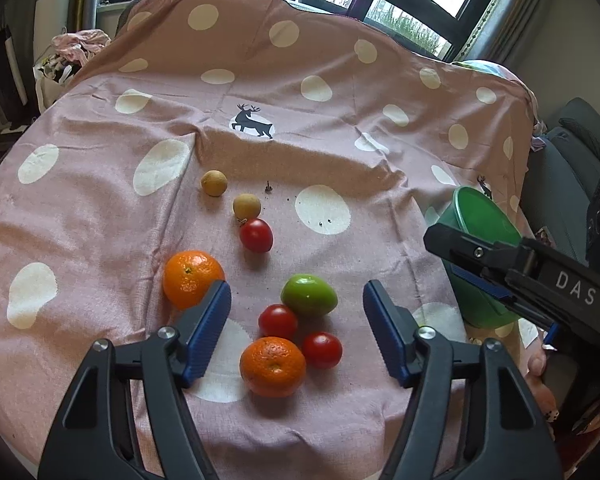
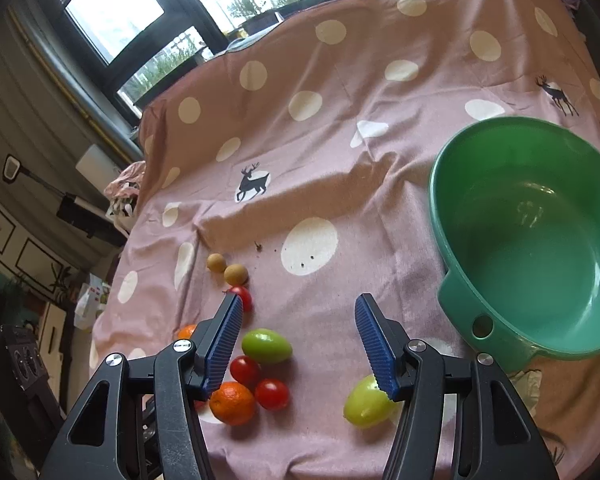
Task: Organize fruits
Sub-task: 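Move the right tool toward the green fruits near the tomatoes, then grasp the green lime between the right tool fingers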
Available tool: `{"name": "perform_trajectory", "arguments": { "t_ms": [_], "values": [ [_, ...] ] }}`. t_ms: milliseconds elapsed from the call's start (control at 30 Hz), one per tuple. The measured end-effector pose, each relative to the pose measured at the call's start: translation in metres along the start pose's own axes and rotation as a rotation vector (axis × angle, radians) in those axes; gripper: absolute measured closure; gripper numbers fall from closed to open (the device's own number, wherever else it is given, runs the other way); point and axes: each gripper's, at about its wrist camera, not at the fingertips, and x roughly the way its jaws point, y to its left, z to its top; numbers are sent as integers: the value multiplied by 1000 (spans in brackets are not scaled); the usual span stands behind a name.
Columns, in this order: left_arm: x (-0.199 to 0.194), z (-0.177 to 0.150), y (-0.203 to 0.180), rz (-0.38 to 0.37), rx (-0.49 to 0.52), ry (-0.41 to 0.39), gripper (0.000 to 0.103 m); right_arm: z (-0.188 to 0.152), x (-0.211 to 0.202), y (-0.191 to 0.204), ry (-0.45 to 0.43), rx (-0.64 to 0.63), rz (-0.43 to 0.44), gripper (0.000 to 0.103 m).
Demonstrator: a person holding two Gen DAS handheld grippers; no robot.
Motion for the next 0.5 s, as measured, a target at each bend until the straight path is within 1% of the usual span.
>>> {"name": "perform_trajectory", "arguments": {
  "t_ms": [100,167,200,267,333,500],
  "values": [
    [6,4,8,-46,-42,29,44,-1,5,-2,32,14,15,42],
    [10,6,10,-50,-47,41,50,-1,9,-3,46,25,41,42],
    [12,7,10,-51,-46,46,52,-1,12,-3,56,29,53,42],
    [19,8,10,-79,-49,68,55,-2,19,-2,83,38,86,42],
    [27,7,7,-111,-42,99,56,-3,29,-3,123,56,130,42],
    [44,5,-5,-93,21,146,56,-7,56,-4,214,109,177,42]
  ]
}}
